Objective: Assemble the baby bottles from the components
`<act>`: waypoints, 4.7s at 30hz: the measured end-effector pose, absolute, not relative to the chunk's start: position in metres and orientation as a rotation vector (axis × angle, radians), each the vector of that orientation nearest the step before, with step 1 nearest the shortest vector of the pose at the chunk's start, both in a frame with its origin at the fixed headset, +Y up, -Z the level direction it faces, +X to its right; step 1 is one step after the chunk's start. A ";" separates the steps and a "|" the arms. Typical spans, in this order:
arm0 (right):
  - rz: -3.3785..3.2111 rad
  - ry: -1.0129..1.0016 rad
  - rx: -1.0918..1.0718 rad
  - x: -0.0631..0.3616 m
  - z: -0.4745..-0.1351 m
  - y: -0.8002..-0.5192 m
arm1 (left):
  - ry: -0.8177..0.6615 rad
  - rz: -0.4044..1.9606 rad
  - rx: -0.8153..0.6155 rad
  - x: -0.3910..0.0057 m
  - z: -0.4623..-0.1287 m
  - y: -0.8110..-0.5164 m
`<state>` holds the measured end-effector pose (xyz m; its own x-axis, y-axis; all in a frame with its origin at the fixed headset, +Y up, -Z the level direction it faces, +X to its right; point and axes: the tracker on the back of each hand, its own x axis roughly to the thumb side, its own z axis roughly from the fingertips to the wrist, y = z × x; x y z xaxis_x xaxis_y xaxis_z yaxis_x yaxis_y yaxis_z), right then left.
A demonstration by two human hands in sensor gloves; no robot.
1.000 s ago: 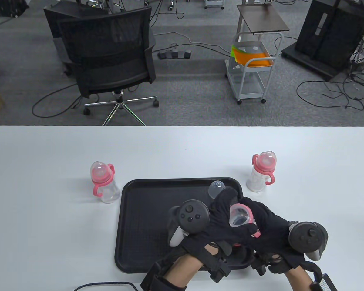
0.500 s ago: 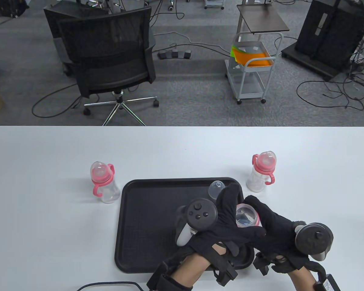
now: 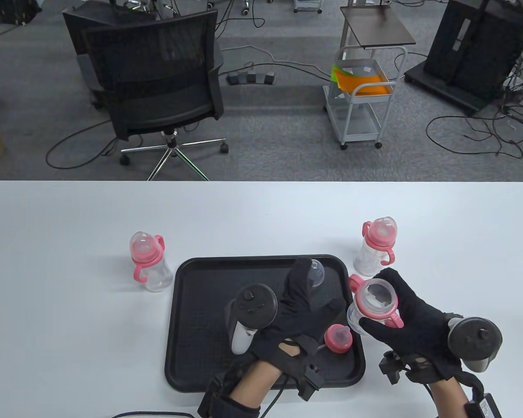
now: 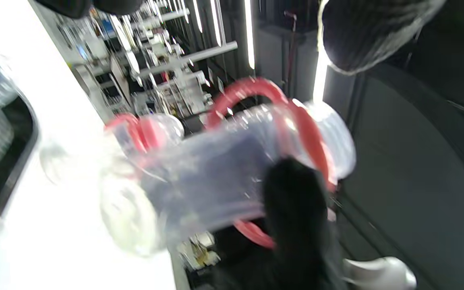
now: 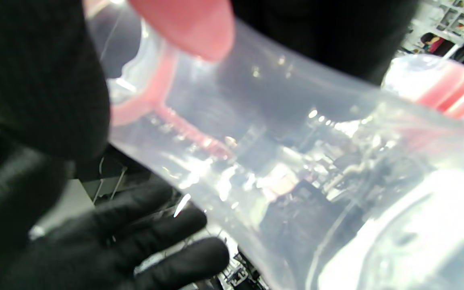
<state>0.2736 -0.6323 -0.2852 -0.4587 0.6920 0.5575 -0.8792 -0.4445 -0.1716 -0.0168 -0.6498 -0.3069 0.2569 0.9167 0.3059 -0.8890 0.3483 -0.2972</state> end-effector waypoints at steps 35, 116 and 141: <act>2.116 -0.560 0.390 0.287 -0.297 -0.645 | -0.342 0.282 -0.316 0.061 -0.334 -0.730; 2.874 -0.147 0.816 0.197 -0.286 -0.667 | -0.541 0.806 0.469 -0.039 -0.265 -0.533; 2.333 -0.240 0.719 0.217 -0.285 -0.650 | -0.546 0.952 0.330 -0.034 -0.283 -0.592</act>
<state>0.2166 -0.6497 -0.2853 -0.6200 0.5532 0.5564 -0.6550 -0.7553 0.0210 -0.0344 -0.5918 -0.2834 0.4605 0.6763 0.5750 -0.8378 0.5451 0.0299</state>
